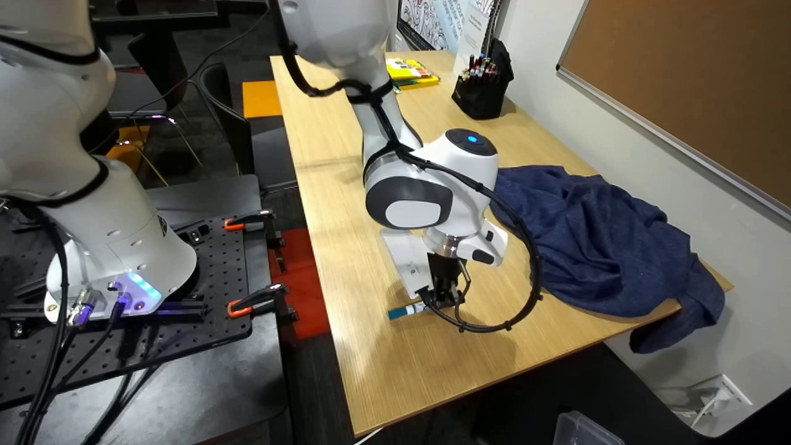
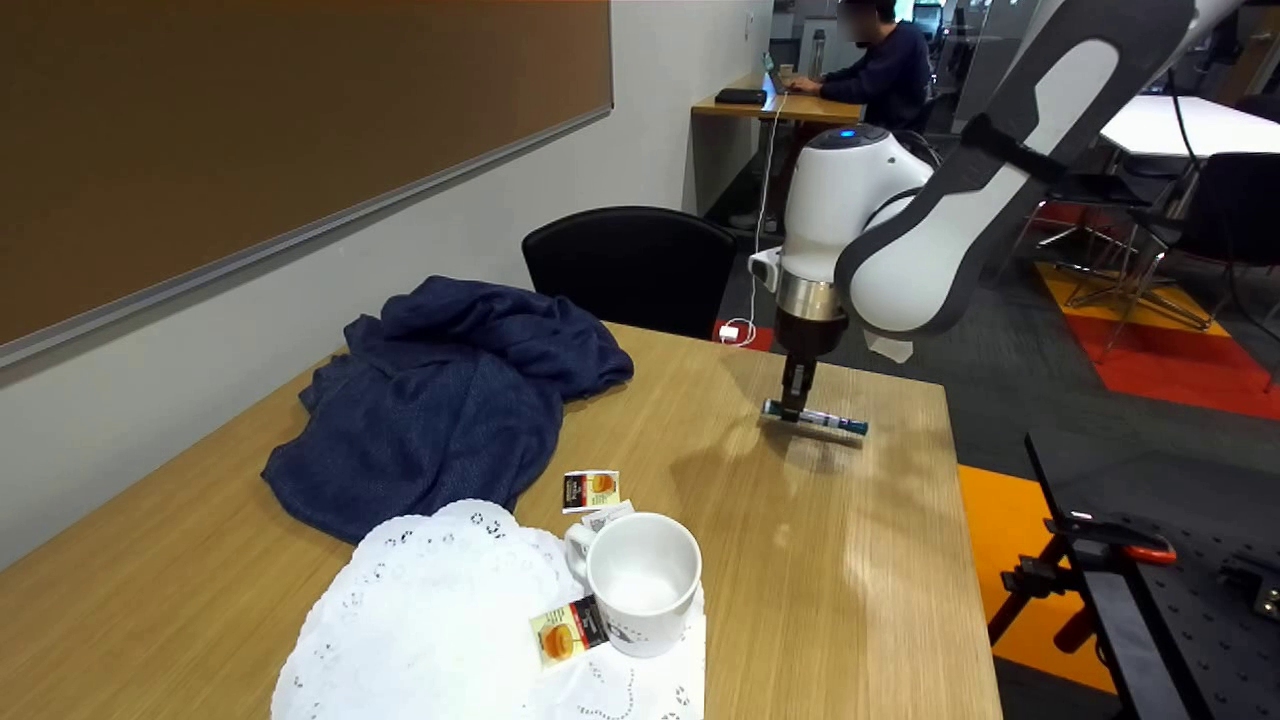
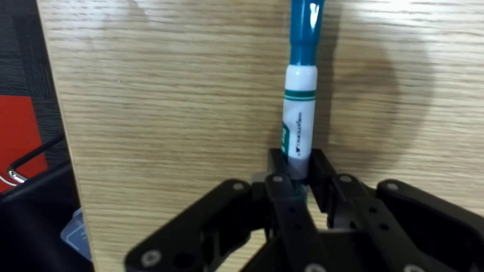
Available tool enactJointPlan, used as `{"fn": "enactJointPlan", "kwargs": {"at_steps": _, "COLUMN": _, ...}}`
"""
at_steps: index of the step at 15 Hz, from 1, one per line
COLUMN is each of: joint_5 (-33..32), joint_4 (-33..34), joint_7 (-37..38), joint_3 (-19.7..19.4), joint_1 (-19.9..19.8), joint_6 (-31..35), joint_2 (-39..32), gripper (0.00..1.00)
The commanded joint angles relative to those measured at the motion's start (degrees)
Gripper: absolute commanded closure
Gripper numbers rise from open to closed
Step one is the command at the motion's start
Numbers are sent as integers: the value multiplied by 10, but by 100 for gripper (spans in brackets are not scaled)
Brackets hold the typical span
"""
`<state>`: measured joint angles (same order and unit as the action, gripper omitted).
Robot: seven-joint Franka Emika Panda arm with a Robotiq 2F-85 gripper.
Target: Put the marker in the mug
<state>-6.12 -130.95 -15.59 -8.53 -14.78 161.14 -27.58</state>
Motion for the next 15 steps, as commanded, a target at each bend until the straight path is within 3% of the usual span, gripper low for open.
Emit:
{"fn": "enactJointPlan", "kwargs": {"at_steps": 1, "joint_5": -12, "joint_4": -42, "joint_7": 52, "joint_3": -21, "joint_1": 36, "joint_6": -36, "joint_2": 90, "gripper": 95}}
{"fn": "enactJointPlan", "kwargs": {"at_steps": 7, "joint_5": -50, "joint_4": -45, "joint_7": 137, "joint_3": -29, "joint_1": 81, "joint_6": -121, "joint_2": 204, "gripper": 95}}
{"fn": "enactJointPlan", "kwargs": {"at_steps": 11, "joint_5": -65, "joint_4": -33, "joint_7": 168, "joint_3": -4, "joint_1": 94, "joint_6": -184, "joint_2": 253, "gripper": 95}}
{"fn": "enactJointPlan", "kwargs": {"at_steps": 15, "joint_5": -50, "joint_4": -27, "joint_7": 183, "joint_3": 26, "joint_1": 108, "joint_6": -204, "joint_2": 281, "gripper": 95}}
